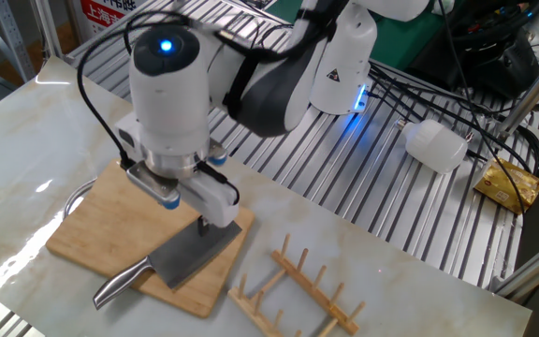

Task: Put the knife on the cutting board

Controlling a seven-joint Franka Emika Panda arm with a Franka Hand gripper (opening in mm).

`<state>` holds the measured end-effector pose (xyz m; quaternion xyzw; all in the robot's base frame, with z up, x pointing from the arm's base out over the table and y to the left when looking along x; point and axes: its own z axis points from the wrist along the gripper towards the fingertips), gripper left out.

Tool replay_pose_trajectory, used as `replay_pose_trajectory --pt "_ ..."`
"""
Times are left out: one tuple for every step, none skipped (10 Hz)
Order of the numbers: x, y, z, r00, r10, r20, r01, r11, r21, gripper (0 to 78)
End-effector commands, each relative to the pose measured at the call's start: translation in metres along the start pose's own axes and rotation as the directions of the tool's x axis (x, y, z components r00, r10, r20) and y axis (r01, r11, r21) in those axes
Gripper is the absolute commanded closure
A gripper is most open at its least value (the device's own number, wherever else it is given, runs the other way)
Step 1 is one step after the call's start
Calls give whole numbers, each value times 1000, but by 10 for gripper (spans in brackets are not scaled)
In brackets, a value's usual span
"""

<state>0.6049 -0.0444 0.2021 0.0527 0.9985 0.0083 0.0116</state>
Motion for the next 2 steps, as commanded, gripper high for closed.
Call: replay_pose_trajectory --pt "0 14 -30 999 32 -22 -31 999 25 1" --pt "0 14 -30 999 31 -22 -31 999 25 1"
